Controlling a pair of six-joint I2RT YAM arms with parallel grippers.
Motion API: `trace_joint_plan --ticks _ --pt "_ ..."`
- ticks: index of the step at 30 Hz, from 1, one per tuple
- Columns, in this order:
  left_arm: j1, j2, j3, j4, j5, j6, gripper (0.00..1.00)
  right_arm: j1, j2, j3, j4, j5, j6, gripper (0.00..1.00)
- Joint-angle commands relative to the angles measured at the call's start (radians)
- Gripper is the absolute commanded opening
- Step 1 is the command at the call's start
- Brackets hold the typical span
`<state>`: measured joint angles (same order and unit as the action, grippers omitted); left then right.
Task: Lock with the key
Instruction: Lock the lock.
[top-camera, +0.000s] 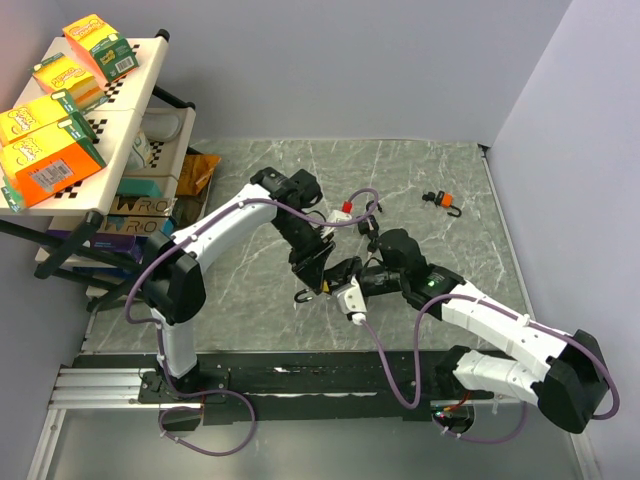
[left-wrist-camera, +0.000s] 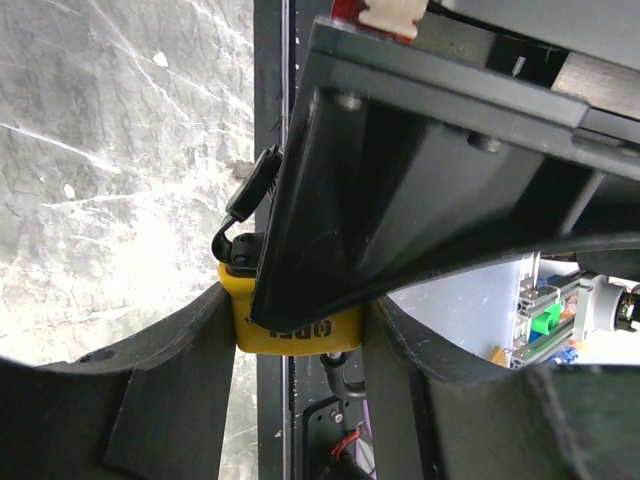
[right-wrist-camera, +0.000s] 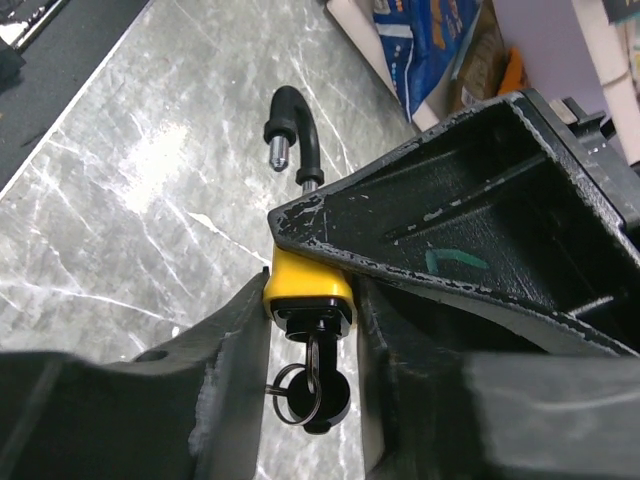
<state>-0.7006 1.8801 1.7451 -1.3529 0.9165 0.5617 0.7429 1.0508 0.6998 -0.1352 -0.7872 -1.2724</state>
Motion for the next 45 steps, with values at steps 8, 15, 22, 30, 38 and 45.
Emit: trace_joint_plan --ticks 8,15,22,30,38,45 --pt "0.016 -0.044 0.071 -0.022 -0.013 0.012 0.78 0.018 -0.072 -0.049 0.132 0.103 0.015 0.00" --pt "0.125 -0.070 0.099 -0.023 -0.028 -0.008 0.95 0.016 -0.225 -0.173 0.357 0.196 -0.079 0.00" --pt "0.122 -0.119 0.007 -0.023 0.021 0.003 0.95 0.016 -0.294 -0.281 0.520 0.238 -0.198 0.00" --pt "0.110 -0.154 -0.050 -0.011 0.058 0.038 0.92 0.018 -0.281 -0.156 0.350 0.276 -0.006 0.00" --pt "0.110 -0.251 -0.170 0.299 -0.041 -0.158 0.90 0.018 -0.304 -0.071 0.172 0.215 0.205 0.00" --pt "0.110 -0.232 -0.148 0.256 -0.007 -0.123 0.88 0.016 -0.296 -0.040 0.142 0.250 0.271 0.00"
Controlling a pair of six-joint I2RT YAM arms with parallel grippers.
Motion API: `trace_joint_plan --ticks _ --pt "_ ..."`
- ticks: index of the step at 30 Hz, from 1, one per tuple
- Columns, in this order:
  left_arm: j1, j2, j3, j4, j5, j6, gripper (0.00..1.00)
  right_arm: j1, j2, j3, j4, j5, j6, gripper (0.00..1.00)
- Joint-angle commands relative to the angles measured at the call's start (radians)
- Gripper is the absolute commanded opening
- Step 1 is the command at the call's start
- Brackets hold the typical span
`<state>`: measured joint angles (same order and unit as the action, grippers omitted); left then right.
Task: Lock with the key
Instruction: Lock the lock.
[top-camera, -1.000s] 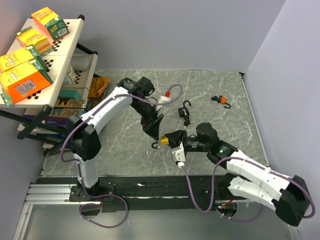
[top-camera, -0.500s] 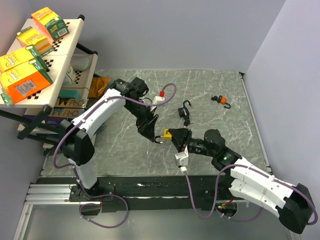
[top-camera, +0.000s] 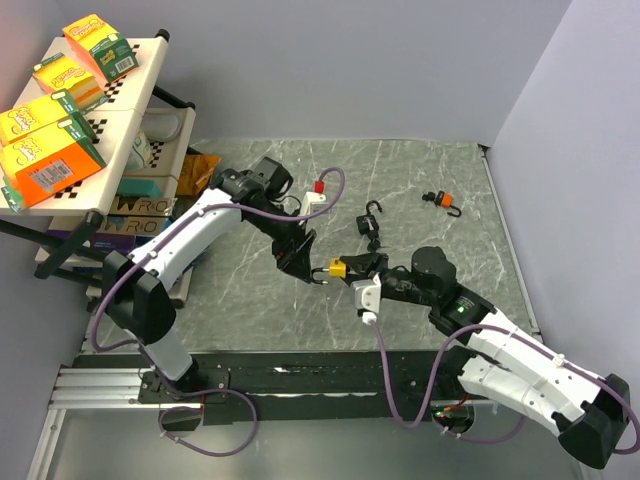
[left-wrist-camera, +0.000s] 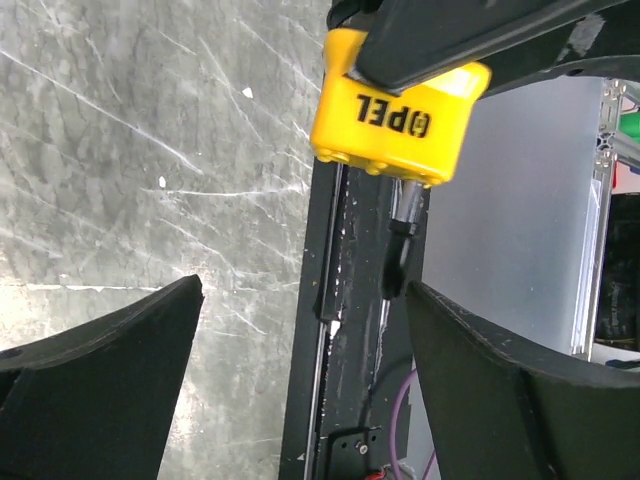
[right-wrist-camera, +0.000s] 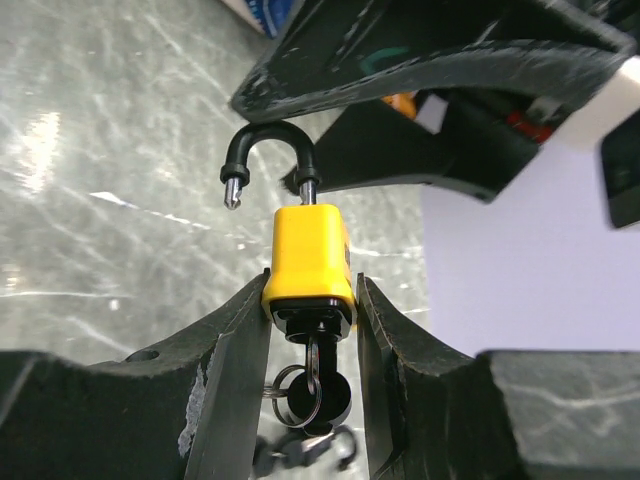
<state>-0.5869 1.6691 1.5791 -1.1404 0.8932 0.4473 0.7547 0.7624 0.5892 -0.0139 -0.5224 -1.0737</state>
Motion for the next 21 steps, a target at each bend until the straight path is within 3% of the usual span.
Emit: trace_joint_plan --ticks 1,5,10,13,21 --pt "-0.004 -0.034 -0.007 0.094 0.001 -0.028 0.88 0.006 -0.003 0.090 0.019 -0.016 0.087 0.00" --pt "-0.004 -0.118 -0.088 0.305 -0.078 -0.134 0.84 0.006 0.014 0.138 -0.053 -0.034 0.245 0.00" --pt "-0.004 -0.216 -0.197 0.456 -0.140 -0.144 0.62 0.003 0.043 0.199 -0.101 -0.048 0.411 0.00" --pt "-0.004 -0.252 -0.235 0.516 -0.157 -0.151 0.56 0.003 0.055 0.221 -0.118 -0.073 0.483 0.00" --pt "-0.004 -0.322 -0.301 0.495 0.010 0.010 0.56 -0.040 0.072 0.228 -0.106 -0.123 0.658 0.00"
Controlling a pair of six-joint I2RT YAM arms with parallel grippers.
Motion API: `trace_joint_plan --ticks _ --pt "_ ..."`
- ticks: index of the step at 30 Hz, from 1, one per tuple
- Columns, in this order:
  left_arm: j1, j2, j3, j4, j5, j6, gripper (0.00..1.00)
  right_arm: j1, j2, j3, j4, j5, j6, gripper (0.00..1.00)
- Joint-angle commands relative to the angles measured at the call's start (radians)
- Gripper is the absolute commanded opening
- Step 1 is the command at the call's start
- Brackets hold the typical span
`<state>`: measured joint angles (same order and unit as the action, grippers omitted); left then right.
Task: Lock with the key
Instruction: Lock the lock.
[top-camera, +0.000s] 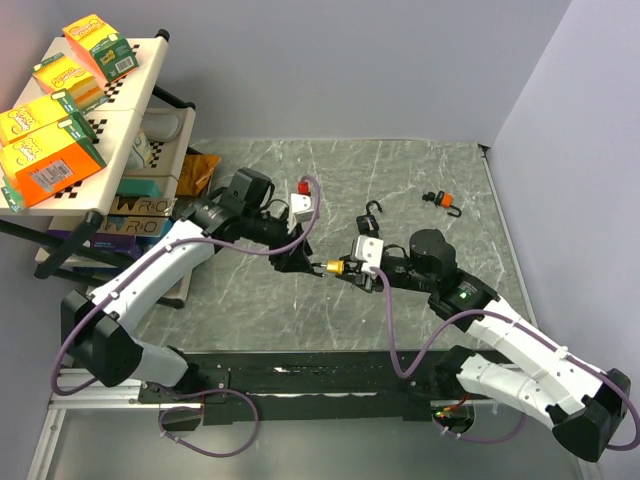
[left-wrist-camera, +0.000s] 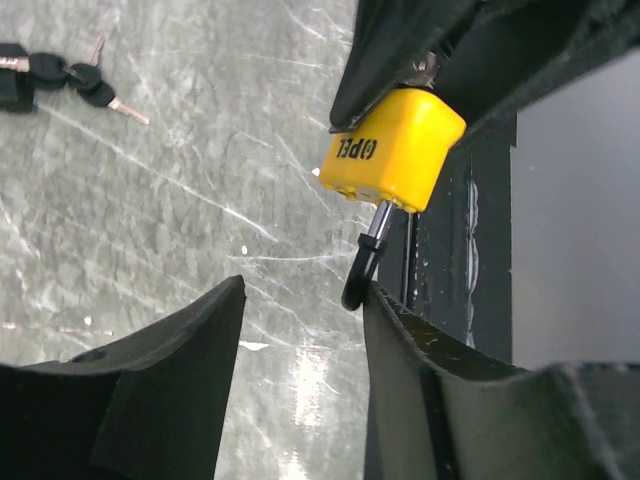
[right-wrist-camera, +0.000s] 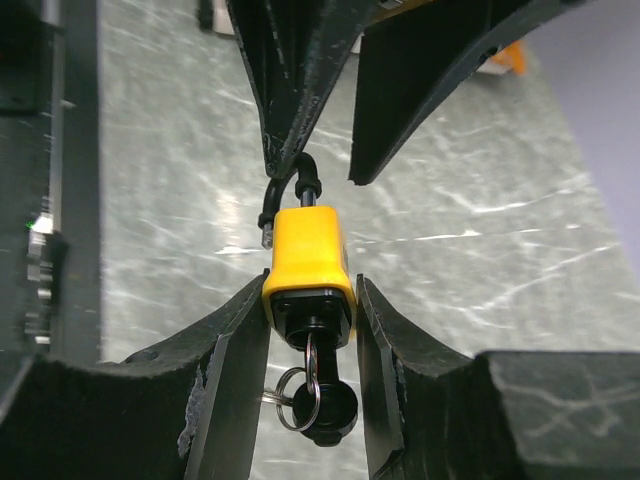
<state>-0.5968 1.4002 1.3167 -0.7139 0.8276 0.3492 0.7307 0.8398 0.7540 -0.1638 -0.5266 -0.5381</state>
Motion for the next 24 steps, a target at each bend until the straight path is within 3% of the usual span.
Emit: trace_joint_plan --ticks 1,7,14,21,24 --pt "0.006 -0.062 -0.048 0.071 0.088 0.112 0.57 -0.017 -0.007 0.064 0.044 -0.127 0.125 0.00" --pt "-0.031 -0.041 -0.040 -0.013 0.081 0.231 0.54 -0.020 -0.021 0.050 0.069 -0.153 0.125 0.00" --pt "-0.066 -0.063 -0.059 0.028 0.044 0.214 0.49 -0.020 -0.010 0.056 0.079 -0.153 0.138 0.00" --pt "-0.080 -0.069 -0.079 0.011 0.007 0.238 0.37 -0.022 -0.005 0.061 0.107 -0.119 0.144 0.00" --pt "-0.083 -0.078 -0.085 0.014 0.005 0.241 0.37 -0.022 -0.002 0.065 0.118 -0.124 0.162 0.00"
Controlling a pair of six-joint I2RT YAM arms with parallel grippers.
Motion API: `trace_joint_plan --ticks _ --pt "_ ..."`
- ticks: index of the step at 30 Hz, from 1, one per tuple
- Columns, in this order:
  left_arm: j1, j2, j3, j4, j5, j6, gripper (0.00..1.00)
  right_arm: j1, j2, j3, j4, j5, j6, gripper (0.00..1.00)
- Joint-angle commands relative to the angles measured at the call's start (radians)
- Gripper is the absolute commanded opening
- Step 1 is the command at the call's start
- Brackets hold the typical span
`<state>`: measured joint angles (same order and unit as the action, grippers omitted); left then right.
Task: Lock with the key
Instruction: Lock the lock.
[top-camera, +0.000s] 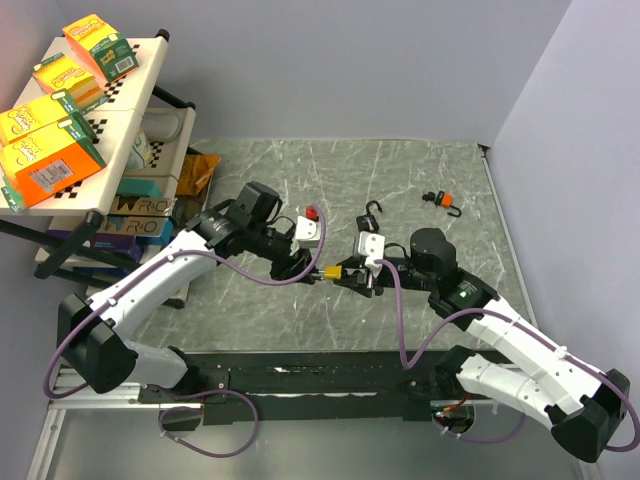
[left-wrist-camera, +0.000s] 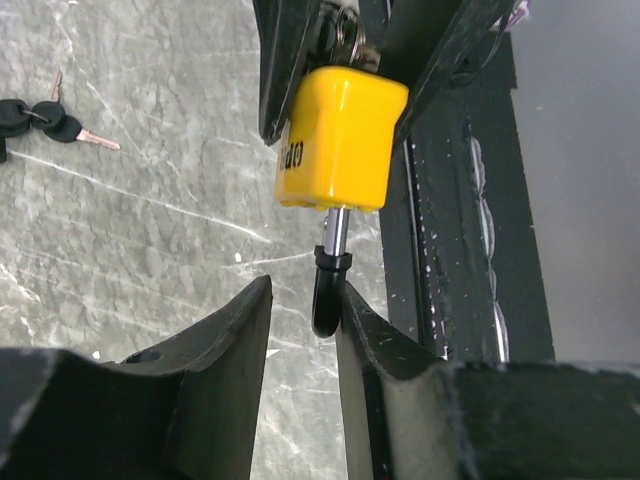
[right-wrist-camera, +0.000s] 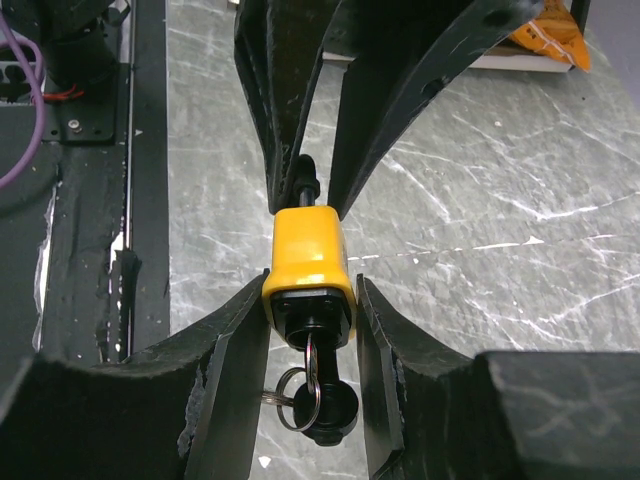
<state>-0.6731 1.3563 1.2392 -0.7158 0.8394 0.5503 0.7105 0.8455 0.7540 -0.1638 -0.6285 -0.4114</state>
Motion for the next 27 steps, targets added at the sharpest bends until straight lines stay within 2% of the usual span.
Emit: trace_joint_plan --ticks 1,13,16,21,22,23,24,25,27 --pt "-0.006 -0.036 -0.007 0.016 -0.011 0.040 0.37 -0.003 -0.008 0.064 0.124 -0.022 0.036 0.00" --pt "-0.037 -0.048 -0.001 0.045 -0.045 0.022 0.32 -0.003 -0.003 0.054 0.125 -0.037 0.048 0.00" --pt "-0.045 -0.057 -0.012 0.055 -0.062 0.019 0.26 -0.005 0.003 0.061 0.121 -0.037 0.057 0.00" --pt "-0.046 -0.065 -0.012 0.044 -0.094 0.014 0.03 -0.034 0.027 0.085 0.083 -0.068 0.112 0.00" --pt "-0.045 -0.068 -0.006 0.036 -0.092 0.004 0.01 -0.046 0.035 0.105 0.063 -0.092 0.117 0.02" --pt "-0.043 -0.069 -0.001 0.030 -0.094 0.007 0.01 -0.055 0.043 0.113 0.049 -0.108 0.126 0.10" --pt "-0.042 -0.069 0.003 0.023 -0.085 0.005 0.01 -0.065 0.050 0.117 0.038 -0.120 0.128 0.20" --pt "-0.042 -0.071 0.015 0.019 -0.079 0.000 0.01 -0.081 0.053 0.122 0.017 -0.147 0.126 0.40" --pt "-0.043 -0.063 0.029 0.000 -0.056 -0.012 0.01 -0.097 0.058 0.128 -0.014 -0.171 0.105 0.46"
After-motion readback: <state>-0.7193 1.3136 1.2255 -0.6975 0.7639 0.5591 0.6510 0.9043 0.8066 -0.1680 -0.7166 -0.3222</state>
